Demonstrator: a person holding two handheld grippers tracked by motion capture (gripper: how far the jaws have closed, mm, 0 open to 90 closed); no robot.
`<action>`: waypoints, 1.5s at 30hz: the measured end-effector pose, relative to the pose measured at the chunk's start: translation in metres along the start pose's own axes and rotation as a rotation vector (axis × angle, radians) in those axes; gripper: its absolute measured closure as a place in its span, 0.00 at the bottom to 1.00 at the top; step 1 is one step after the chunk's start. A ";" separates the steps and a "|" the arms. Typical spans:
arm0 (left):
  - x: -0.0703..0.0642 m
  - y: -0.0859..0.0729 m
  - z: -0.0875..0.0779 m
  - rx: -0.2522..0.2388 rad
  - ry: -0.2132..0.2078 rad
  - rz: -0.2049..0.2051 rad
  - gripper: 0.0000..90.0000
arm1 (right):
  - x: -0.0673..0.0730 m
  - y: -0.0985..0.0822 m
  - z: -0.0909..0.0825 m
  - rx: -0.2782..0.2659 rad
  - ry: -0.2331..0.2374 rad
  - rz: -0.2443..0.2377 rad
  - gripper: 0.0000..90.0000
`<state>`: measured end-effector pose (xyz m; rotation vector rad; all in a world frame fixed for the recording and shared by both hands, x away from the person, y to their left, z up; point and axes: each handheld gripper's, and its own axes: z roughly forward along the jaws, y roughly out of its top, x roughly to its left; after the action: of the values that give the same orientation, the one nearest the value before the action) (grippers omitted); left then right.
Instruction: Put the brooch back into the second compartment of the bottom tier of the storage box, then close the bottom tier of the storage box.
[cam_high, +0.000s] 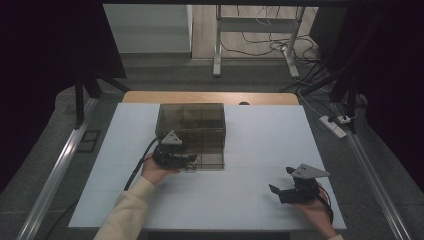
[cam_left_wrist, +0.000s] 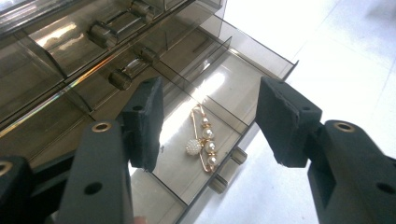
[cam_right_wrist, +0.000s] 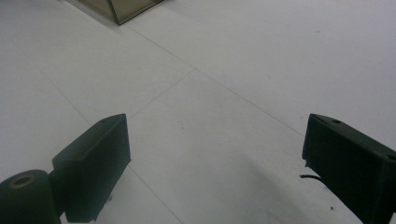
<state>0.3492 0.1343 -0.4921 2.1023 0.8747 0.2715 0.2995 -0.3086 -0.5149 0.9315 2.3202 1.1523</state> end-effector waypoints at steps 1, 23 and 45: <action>0.000 0.000 -0.001 0.000 -0.002 -0.002 0.47 | 0.000 0.000 0.000 0.000 0.001 0.000 0.08; -0.009 -0.017 -0.020 0.007 0.026 0.003 0.40 | 0.000 0.000 -0.001 -0.006 -0.002 0.002 0.08; -0.016 -0.049 -0.032 0.034 0.047 0.008 0.38 | 0.000 0.000 -0.001 -0.007 0.002 0.002 0.08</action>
<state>0.2981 0.1635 -0.5079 2.1390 0.9043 0.3134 0.2990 -0.3087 -0.5141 0.9302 2.3161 1.1619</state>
